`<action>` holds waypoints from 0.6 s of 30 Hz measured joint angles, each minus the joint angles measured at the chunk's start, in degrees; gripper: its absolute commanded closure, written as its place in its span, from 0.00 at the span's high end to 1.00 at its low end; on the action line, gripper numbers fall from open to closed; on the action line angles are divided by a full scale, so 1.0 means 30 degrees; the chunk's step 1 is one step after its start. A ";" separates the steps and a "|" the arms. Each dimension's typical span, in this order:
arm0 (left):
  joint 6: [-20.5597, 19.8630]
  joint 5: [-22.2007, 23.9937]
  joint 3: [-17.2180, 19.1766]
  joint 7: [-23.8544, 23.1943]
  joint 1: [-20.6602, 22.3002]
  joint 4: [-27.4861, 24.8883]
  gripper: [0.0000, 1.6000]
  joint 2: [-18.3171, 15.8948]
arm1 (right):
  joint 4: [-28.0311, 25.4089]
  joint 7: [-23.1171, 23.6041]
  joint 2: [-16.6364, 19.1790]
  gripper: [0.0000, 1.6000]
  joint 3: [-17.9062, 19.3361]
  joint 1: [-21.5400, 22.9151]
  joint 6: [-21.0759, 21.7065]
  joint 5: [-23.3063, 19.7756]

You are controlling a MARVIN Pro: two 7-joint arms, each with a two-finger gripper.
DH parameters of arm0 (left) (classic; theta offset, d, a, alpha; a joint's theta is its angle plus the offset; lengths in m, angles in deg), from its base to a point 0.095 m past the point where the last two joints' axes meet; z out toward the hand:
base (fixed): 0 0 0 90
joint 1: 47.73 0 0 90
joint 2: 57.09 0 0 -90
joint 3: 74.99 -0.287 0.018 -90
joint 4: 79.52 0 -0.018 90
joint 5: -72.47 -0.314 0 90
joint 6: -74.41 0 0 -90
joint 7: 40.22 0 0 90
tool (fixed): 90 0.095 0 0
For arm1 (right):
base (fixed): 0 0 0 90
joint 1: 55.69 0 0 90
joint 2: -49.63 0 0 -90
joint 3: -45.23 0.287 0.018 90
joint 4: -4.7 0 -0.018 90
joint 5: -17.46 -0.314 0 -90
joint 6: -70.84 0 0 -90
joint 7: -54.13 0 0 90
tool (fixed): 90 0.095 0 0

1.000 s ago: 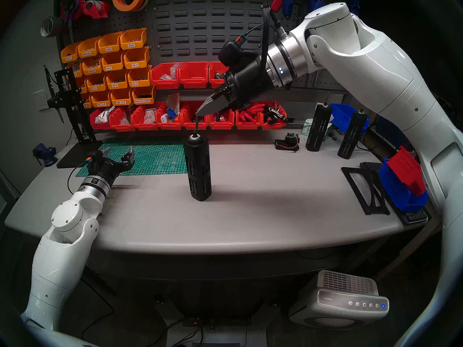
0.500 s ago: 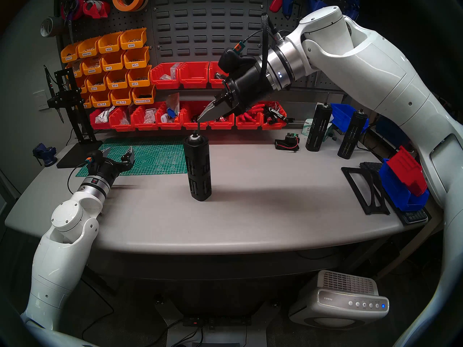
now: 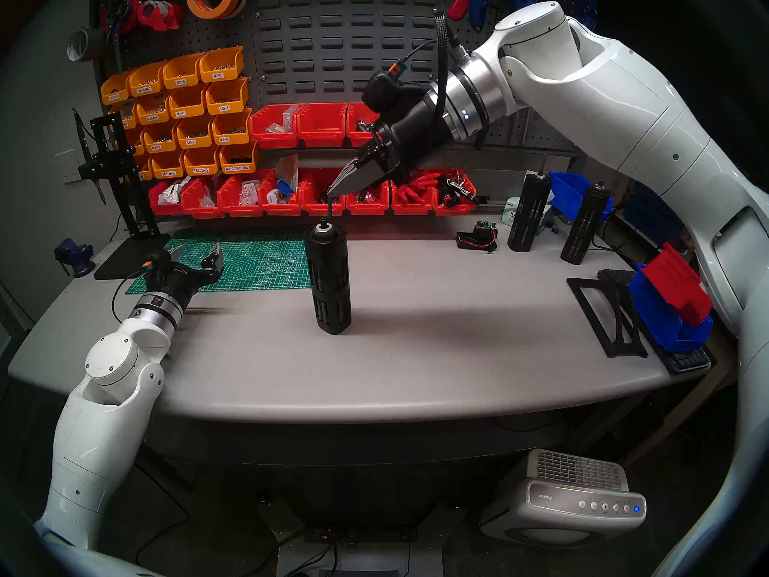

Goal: Pick a screwdriver bit and insert it into the screwdriver

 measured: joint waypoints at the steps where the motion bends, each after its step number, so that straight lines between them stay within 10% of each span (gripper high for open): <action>1: 0.0001 0.0000 0.0000 0.0000 0.0000 0.0000 1.00 0.0000 | 0.0100 0.0069 -0.0061 0.00 -0.0054 0.0048 -0.0067 0.0025; 18: 0.0003 -0.0002 0.0000 -0.0001 0.0000 -0.0001 1.00 0.0004 | 0.1390 0.0986 -0.1073 0.00 -0.0631 0.0636 -0.0948 0.0064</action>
